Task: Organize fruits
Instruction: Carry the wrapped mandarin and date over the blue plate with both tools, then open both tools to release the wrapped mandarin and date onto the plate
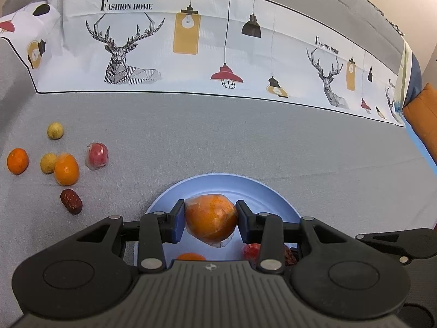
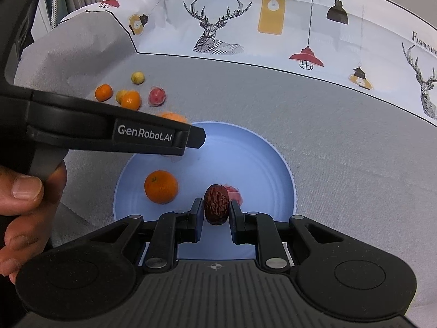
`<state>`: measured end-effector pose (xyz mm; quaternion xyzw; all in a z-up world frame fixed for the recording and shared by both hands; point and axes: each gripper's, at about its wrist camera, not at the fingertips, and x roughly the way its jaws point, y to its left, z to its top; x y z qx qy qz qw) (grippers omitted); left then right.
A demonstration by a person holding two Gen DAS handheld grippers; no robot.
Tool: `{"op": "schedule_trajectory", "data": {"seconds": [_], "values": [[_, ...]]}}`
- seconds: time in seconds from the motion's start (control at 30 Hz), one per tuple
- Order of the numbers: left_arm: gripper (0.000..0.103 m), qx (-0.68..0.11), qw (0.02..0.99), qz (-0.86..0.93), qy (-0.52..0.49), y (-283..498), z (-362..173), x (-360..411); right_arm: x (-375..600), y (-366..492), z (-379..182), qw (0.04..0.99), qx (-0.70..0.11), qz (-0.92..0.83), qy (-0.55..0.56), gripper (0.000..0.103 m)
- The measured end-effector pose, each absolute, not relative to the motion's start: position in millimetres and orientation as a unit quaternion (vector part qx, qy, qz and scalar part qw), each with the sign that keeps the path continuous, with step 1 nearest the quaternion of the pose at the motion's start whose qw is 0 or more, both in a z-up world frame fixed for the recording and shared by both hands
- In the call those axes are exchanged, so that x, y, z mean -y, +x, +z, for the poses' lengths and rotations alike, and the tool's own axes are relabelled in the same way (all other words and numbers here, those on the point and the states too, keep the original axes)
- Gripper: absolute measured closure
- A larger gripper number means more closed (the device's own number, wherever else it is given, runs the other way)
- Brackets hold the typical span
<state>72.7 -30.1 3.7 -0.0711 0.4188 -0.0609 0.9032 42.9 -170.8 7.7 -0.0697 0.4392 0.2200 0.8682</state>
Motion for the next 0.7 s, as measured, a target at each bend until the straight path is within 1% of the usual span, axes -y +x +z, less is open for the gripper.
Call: {"op": "schedule_trajectory", "data": {"seconds": [0.4,0.7], "values": [[0.06,-0.424,0.901,-0.05,-0.083,76.5,1.8,26.6,171.8,36.0,8.6,0.871,-0.431,0.221,-0.076,0.083],[0.06,-0.425,0.899,-0.045,-0.093,76.4,2.9,24.0,172.7,35.6,8.8,0.878,-0.425,0.211,-0.059,0.083]]}}
